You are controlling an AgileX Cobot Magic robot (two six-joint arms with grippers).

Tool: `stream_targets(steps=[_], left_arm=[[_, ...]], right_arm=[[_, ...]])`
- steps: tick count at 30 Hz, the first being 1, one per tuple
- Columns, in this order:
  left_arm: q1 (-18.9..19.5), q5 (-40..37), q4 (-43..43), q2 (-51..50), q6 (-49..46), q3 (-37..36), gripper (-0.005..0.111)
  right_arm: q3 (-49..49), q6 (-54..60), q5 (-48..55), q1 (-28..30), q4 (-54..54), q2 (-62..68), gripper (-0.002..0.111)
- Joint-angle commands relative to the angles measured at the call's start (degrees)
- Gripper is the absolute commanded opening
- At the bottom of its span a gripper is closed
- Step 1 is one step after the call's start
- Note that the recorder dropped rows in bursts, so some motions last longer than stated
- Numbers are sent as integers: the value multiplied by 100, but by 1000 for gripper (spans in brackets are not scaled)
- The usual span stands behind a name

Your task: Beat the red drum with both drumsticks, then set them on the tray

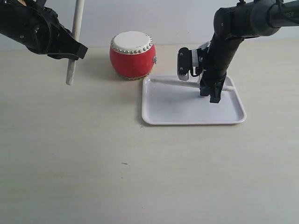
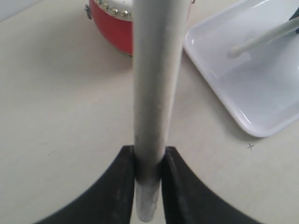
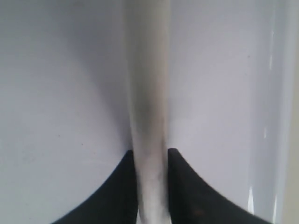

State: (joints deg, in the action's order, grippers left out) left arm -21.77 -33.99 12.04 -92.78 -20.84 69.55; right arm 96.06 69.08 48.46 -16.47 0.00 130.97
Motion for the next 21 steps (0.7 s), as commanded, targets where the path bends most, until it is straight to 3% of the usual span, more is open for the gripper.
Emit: stream_targets(steps=[1,8,12,17,21], left_arm=[[10,83,74,15,4,-4,0],[10,115,73,15,-132,-4,0],[10,316,268,15,-390,-77,0],[10,766,1491,15,-1615,-271,0],[389,857,3224,15,-2879,-328,0]], right_arm=[[-13,-22,-38,10,0,-32,29],[-13,-100,-38,10,0,-60,39],[-13,-842,-138,10,0,-288,41],[-13,-1345,-173,10,747,-670,41],[-13,-1324,-90,10,2746,-898,41]])
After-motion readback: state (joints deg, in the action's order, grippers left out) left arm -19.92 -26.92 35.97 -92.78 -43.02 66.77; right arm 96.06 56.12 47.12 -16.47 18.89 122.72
